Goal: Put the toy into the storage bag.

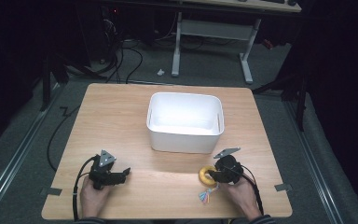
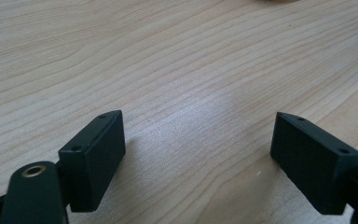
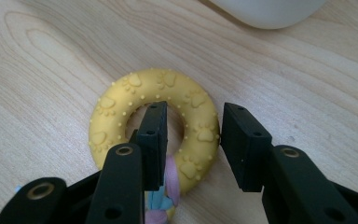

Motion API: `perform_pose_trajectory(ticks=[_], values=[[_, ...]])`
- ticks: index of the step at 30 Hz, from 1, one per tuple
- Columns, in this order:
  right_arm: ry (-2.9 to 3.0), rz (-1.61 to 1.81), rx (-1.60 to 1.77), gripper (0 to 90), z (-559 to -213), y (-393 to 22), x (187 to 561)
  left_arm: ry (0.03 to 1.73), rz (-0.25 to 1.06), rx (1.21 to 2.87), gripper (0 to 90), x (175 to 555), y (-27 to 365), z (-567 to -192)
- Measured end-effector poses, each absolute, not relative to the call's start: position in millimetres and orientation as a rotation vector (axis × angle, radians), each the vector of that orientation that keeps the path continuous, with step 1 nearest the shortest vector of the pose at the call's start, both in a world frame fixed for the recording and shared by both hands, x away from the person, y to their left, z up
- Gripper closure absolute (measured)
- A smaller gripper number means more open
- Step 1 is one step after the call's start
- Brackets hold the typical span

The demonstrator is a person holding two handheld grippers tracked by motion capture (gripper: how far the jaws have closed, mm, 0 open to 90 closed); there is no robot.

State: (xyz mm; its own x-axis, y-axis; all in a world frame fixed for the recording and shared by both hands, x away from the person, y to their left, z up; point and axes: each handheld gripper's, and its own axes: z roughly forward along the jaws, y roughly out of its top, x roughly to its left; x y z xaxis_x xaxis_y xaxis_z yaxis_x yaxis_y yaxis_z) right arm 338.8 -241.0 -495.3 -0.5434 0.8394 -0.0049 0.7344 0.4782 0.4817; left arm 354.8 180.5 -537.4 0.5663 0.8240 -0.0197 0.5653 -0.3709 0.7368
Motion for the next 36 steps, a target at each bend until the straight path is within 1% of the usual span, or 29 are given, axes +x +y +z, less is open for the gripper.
perform_pose_trajectory(ticks=[9, 21, 24, 36], values=[[2.516, 0.558, 1.335, 60.8, -500.4, -234.7, 343.1, 1.108, 0.462, 2.083, 18.1, 354.8, 180.5, -537.4], [2.525, 0.581, 1.334, 65.0, -500.4, -238.6, 343.7, 1.108, 0.457, 2.082, 18.1, 355.0, 181.1, -537.2], [2.511, 0.611, 1.317, 67.8, -497.0, -240.9, 341.4, 1.107, 0.457, 2.083, 18.1, 355.0, 181.2, -537.2], [2.466, 0.695, 1.326, 68.3, -486.6, -254.0, 336.8, 1.107, 0.458, 2.084, 18.1, 355.1, 181.1, -537.2]])
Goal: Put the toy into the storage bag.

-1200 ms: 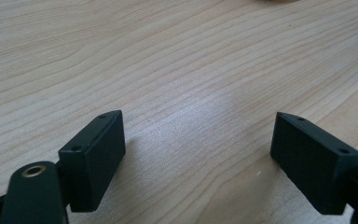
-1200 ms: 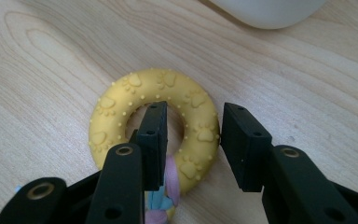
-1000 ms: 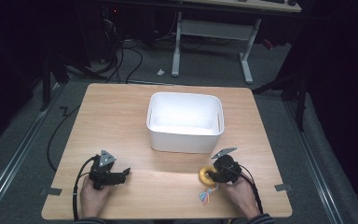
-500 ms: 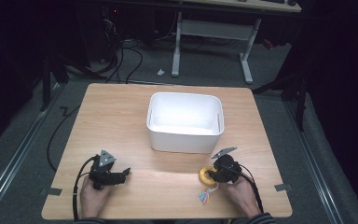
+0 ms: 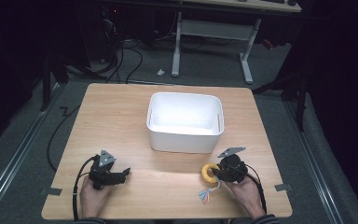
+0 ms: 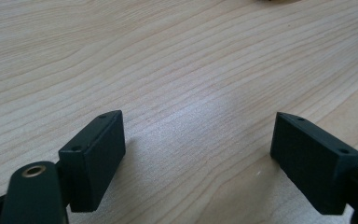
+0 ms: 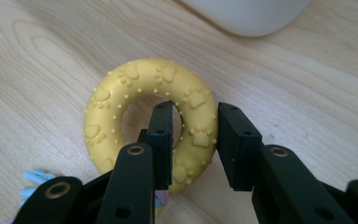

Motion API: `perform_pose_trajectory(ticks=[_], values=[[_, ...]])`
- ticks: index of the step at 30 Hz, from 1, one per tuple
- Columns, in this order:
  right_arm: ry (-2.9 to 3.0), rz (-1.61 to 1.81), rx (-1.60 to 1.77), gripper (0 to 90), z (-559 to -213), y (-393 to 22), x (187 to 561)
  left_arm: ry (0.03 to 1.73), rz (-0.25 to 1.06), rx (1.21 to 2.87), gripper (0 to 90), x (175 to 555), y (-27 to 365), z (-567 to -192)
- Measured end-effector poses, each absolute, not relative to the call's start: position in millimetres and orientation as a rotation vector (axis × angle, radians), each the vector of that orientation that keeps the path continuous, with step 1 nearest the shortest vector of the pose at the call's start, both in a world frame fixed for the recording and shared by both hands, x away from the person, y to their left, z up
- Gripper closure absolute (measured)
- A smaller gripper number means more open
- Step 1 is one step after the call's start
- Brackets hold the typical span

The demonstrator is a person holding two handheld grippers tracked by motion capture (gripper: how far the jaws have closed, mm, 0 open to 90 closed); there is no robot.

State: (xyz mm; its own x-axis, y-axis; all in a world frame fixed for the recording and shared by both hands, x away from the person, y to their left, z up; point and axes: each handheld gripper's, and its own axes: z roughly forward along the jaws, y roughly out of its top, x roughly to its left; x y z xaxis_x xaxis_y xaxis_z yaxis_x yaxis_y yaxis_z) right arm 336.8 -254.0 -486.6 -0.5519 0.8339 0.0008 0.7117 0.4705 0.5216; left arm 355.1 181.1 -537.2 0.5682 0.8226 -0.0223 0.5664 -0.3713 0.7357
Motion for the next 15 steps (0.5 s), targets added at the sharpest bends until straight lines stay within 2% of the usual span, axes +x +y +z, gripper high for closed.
perform_pose_trajectory(ticks=[15], values=[[2.378, 0.76, 1.399, 68.5, -466.4, -295.1, 333.2, 1.107, 0.46, 2.087, 18.0, 355.2, 181.2, -537.2]])
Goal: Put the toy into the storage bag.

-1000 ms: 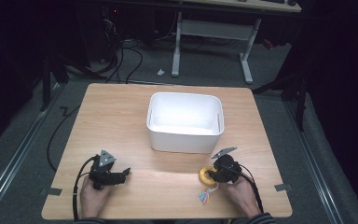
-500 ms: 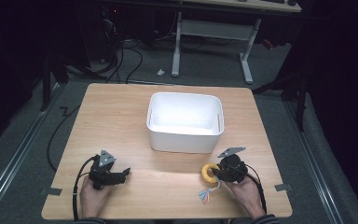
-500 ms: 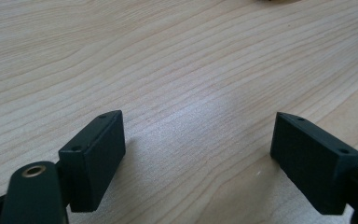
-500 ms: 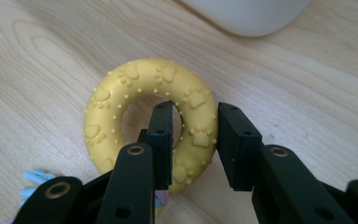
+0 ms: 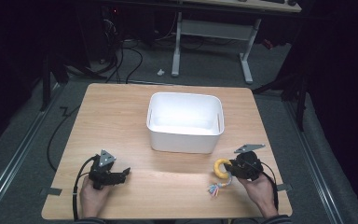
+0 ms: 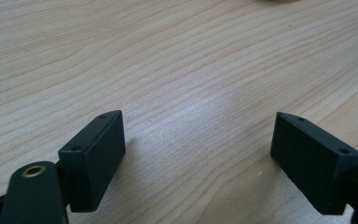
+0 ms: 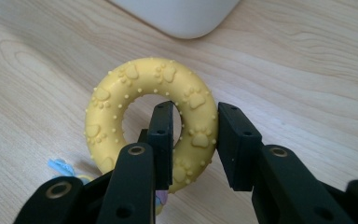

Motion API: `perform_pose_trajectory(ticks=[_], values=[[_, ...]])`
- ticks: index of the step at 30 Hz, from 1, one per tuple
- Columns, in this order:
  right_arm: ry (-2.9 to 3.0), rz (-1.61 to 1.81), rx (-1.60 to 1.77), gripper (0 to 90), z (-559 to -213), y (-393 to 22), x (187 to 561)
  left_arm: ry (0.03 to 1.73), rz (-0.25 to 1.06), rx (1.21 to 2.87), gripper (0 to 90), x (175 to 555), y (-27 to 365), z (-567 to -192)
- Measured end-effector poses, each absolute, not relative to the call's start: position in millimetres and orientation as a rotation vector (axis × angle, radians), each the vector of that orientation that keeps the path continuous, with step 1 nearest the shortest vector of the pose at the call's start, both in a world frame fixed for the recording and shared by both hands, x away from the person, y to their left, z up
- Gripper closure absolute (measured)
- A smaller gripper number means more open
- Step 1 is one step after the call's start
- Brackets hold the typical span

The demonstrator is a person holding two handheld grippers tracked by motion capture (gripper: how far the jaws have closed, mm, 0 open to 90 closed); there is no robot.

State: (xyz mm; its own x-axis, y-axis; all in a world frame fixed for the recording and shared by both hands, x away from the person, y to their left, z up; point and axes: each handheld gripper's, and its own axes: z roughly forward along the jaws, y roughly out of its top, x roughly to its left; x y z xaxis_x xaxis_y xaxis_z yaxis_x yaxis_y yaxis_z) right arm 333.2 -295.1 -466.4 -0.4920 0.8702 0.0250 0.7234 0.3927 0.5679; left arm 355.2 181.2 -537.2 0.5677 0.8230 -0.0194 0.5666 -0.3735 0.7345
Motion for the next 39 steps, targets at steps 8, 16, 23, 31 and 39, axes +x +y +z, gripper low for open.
perform_pose_trajectory(ticks=[8, 16, 23, 31, 39], values=[[2.32, 0.772, 1.413, 68.5, -450.0, -309.1, 329.5, 1.106, 0.46, 2.088, 18.0, 355.2, 181.2, -537.2], [2.277, 0.784, 1.434, 68.5, -438.6, -319.0, 329.2, 1.106, 0.46, 2.087, 17.9, 355.2, 181.1, -537.2], [2.228, 0.802, 1.434, 68.5, -420.9, -323.1, 331.1, 1.106, 0.46, 2.087, 17.9, 355.2, 181.1, -537.2], [2.198, 0.83, 1.441, 68.6, -406.1, -330.6, 340.5, 1.108, 0.46, 2.087, 17.8, 355.1, 181.1, -537.2], [2.167, 0.888, 1.468, 68.6, -391.3, -341.5, 347.2, 1.108, 0.46, 2.087, 17.9, 355.1, 181.1, -537.2]])
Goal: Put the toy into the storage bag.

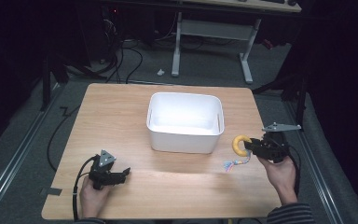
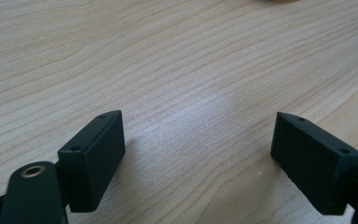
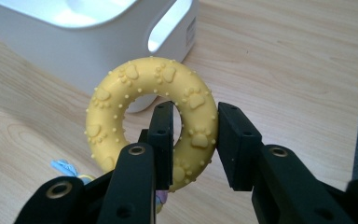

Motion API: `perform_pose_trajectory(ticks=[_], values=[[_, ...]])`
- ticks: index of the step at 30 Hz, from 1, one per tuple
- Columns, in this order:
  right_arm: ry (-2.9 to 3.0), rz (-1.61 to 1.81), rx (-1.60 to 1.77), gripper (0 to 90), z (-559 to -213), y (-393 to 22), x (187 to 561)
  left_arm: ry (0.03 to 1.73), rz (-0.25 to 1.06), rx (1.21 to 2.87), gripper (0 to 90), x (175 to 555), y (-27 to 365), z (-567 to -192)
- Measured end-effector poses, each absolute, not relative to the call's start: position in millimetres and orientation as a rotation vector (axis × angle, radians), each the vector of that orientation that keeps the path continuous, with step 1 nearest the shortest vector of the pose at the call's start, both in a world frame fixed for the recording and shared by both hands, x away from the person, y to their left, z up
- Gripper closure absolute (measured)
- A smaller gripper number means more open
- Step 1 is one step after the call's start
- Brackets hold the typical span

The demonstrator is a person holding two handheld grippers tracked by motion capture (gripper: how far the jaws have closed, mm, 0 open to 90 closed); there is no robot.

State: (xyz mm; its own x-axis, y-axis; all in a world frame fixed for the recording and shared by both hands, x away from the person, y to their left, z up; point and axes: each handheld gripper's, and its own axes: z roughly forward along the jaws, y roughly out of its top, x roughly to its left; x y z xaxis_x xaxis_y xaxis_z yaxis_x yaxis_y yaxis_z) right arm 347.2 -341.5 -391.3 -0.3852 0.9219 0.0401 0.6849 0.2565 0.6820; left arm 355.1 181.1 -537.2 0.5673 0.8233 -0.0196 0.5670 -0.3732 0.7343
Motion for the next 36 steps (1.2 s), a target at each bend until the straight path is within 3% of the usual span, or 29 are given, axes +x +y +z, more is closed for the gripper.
perform_pose_trajectory(ticks=[36], values=[[2.131, 0.911, 1.466, 68.6, -332.2, -335.2, 389.4, 1.116, 0.464, 2.084, 17.7, 356.2, 181.3, -537.2]])
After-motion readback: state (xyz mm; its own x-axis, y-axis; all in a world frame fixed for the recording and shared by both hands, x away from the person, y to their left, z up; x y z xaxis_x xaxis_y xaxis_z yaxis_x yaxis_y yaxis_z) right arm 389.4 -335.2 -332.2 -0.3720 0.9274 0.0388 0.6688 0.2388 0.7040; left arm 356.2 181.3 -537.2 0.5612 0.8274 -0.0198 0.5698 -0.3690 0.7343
